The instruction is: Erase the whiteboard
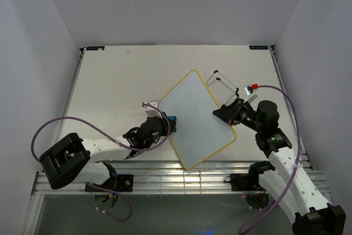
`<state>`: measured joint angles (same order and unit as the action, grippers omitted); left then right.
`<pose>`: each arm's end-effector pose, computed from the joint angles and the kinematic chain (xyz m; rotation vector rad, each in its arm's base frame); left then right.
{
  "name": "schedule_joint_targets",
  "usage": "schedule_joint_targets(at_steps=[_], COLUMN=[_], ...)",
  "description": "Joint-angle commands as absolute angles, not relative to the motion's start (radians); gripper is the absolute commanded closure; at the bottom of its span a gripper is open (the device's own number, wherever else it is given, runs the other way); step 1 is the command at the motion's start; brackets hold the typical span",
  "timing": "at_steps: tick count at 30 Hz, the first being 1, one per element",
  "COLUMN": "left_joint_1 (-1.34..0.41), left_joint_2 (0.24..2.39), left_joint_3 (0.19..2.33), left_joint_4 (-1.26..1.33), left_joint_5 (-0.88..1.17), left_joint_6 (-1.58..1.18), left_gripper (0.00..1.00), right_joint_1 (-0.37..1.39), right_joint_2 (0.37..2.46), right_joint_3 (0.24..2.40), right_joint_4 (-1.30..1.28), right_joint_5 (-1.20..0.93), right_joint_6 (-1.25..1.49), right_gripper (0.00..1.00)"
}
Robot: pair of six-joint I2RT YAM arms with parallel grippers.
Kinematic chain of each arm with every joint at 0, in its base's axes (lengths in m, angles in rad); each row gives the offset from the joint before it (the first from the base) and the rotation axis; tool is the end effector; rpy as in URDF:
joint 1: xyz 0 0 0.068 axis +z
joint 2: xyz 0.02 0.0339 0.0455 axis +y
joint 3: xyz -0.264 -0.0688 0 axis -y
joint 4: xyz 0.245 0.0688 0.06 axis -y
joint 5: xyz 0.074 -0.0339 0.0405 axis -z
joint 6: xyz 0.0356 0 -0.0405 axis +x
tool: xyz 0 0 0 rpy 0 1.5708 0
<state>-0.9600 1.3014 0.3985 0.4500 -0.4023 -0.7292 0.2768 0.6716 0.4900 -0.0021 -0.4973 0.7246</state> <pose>0.1517 -0.1924 0.1661 -0.0235 2.0505 -0.6759 0.1576 0.0624 0.2733 0.0299 1.8810 1.1445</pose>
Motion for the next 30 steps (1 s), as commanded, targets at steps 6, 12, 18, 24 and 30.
schedule_joint_targets(at_steps=[6,12,18,24,30], left_joint_1=[-0.707,-0.589,-0.589,-0.589,-0.595], left_joint_2=[1.385,1.318,1.288,1.356,1.390], left_joint_3=[0.446,0.454,0.534,0.607,0.646], left_joint_4=[0.264,0.143,-0.060,-0.193,-0.245], left_joint_5=[-0.305,-0.310,-0.325,-0.284,-0.267], left_joint_6=[-0.801,-0.819,-0.821,-0.811,-0.807], left_gripper=[1.00,1.00,1.00,1.00,0.72], right_joint_1=[0.281,0.281,0.282,0.282,0.281], right_joint_2=[0.660,0.667,0.730,0.819,0.954], right_joint_3=[0.632,0.748,0.885,1.107,1.307], right_joint_4=[0.066,-0.074,-0.150,-0.285,-0.481], right_joint_5=[-0.552,-0.500,-0.482,-0.420,-0.342], right_joint_6=[0.651,0.516,0.404,0.203,0.049], right_gripper=[0.92,0.92,0.92,0.92,0.92])
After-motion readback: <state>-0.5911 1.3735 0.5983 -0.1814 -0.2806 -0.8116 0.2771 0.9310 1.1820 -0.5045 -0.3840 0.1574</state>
